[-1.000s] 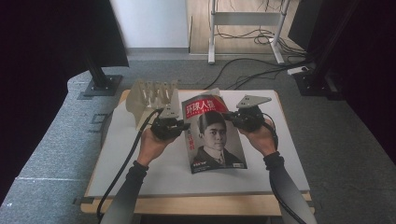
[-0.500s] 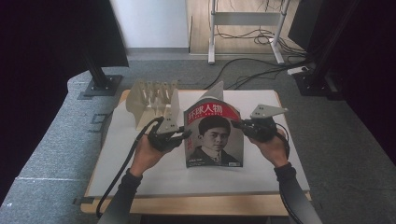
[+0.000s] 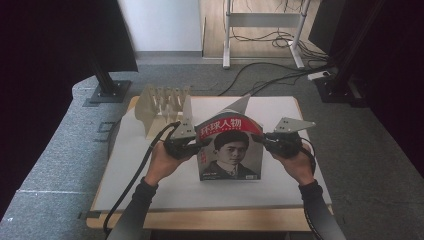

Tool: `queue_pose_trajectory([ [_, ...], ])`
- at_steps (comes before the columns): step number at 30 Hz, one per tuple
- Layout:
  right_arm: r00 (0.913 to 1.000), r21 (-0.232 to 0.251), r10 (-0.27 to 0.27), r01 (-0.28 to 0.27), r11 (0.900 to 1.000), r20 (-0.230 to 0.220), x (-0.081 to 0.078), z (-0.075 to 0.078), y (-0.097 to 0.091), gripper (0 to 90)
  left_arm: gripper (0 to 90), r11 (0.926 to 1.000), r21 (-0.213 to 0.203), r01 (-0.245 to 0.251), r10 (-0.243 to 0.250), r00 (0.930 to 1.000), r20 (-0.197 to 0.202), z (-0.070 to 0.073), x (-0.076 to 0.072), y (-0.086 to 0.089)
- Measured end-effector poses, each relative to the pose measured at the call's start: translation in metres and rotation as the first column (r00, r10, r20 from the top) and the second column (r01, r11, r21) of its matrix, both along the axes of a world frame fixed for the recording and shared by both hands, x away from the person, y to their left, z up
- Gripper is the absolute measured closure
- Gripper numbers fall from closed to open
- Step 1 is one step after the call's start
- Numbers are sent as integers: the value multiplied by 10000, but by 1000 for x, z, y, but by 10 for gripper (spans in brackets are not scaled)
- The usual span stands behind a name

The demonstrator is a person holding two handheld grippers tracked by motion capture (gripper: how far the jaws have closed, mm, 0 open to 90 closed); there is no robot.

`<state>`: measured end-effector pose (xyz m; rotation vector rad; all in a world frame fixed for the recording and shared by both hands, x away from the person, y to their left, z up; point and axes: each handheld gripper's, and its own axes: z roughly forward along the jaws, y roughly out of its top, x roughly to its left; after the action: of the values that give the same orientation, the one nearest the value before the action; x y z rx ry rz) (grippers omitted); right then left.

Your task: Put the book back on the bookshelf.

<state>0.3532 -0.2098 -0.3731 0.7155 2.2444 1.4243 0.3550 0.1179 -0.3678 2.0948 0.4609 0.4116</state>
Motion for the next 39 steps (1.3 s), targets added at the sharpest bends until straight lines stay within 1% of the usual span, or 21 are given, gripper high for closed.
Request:
queue_pose_trajectory([
  [2, 10000, 41, -15, 15, 10000, -2, 0, 0, 0, 849, 740, 10000, 35, -12, 12, 10000, -56, -1, 1, -5],
  [4, 10000, 52, -26, 26, 10000, 16, -1, -1, 1, 848, 735, 9995, 319, -53, 57, 9999, -127, -5, 4, -11],
  [5, 10000, 48, 1, -2, 10000, 19, -1, -1, 1, 848, 737, 9990, 448, -58, 67, 9998, -198, -7, 5, -13],
  [6, 10000, 66, 17, -17, 10000, -2, -1, -1, 0, 846, 757, 9990, 446, -79, 87, 9998, -175, -8, 6, -14],
  [7, 10000, 78, 30, -30, 10000, -15, -1, -1, -1, 844, 773, 9991, 406, -86, 96, 9996, -256, -8, 7, -13],
  [8, 10000, 105, 47, -47, 9999, -58, -1, -1, -2, 841, 798, 9994, 334, -33, 48, 9989, -471, -7, 9, -13],
  [11, 9999, -25, 19, -20, 10000, -133, 0, -2, -3, 832, 850, 9992, 411, 12, 18, 9973, -738, -4, 12, -11],
  [13, 9998, -44, -29, 28, 10000, -181, 0, -3, -4, 821, 862, 9994, 309, 165, -129, 9935, -1131, -2, 15, -8],
  [16, 9996, 9, -57, 57, 10000, -294, 0, -5, -7, 799, 865, 9993, 285, 252, -209, 9899, -1403, -2, 19, -5],
  [19, 9988, -148, -262, 256, 9996, -412, 1, -9, -11, 776, 864, 9991, 360, 229, -167, 9866, -1622, 0, 23, -2],
  [21, 9978, -94, -422, 417, 9991, -521, 1, -13, -14, 747, 864, 9989, 386, 274, -200, 9835, -1800, 0, 25, 0],
  [24, 9959, -165, -663, 654, 9977, -619, 2, -21, -20, 711, 864, 9986, 451, 263, -175, 9826, -1849, 1, 25, 1],
  [28, 9925, -283, -938, 918, 9954, -788, 3, -36, -27, 663, 864, 9981, 545, 278, -169, 9814, -1912, 3, 25, 2],
  [31, 9875, -390, -1154, 1118, 9930, -1070, 4, -49, -32, 600, 864, 9974, 708, 165, -21, 9799, -1993, 3, 27, 4],
  [33, 9839, -408, -1252, 1209, 9918, -1274, 4, -59, -34, 563, 865, 9970, 770, 87, 71, 9792, -2029, 3, 28, 6],
  [35, 9800, -479, -1360, 1303, 9903, -1453, 4, -70, -35, 524, 867, 9976, 695, -13, 155, 9789, -2040, 3, 29, 7],
  [37, 9746, -538, -1522, 1452, 9879, -1645, 5, -80, -36, 485, 868, 9981, 616, -57, 182, 9788, -2038, 3, 30, 8],
  [39, 9672, -666, -1717, 1619, 9846, -1872, 5, -91, -37, 448, 869, 9984, 561, -108, 220, 9788, -2037, 3, 31, 9],
])
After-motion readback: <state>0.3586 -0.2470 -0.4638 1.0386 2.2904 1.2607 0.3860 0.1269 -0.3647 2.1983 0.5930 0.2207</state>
